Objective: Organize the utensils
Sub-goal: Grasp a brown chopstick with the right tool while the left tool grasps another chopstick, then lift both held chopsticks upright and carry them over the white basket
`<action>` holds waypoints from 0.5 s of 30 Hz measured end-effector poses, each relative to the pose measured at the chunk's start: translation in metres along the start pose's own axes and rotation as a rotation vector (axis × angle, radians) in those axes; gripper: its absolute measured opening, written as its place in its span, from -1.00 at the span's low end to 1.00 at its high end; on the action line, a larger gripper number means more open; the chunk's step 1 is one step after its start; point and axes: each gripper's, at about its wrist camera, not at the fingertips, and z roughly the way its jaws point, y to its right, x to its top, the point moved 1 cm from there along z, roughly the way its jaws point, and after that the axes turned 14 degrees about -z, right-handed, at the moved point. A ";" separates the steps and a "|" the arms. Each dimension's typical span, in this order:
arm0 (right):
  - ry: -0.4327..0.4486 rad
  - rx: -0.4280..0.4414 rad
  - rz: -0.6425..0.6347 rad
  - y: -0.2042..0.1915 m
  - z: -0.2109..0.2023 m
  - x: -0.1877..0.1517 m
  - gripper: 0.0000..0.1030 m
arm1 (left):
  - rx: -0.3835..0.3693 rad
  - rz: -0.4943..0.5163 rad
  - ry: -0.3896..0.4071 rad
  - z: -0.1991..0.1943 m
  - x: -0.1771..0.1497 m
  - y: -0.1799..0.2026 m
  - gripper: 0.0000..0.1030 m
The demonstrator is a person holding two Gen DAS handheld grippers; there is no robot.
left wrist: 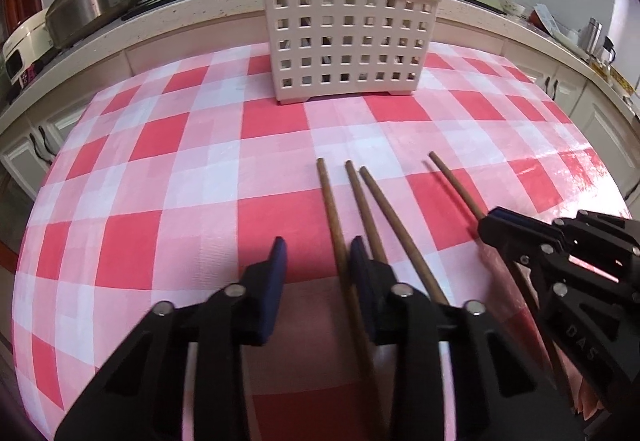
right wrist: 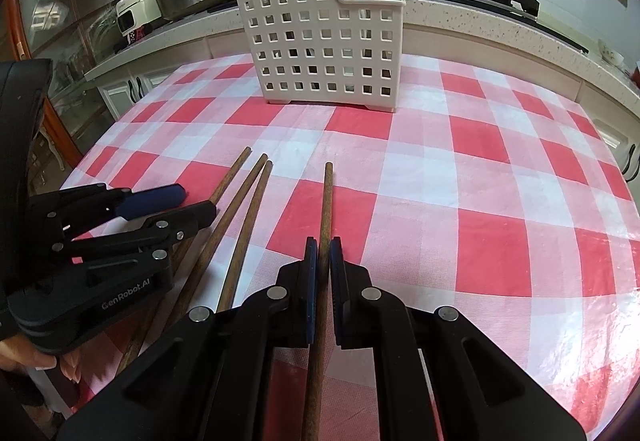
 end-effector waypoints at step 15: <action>0.083 -0.006 -0.003 0.001 -0.020 0.008 -0.85 | -0.064 -0.019 0.071 -0.032 0.002 -0.006 -0.89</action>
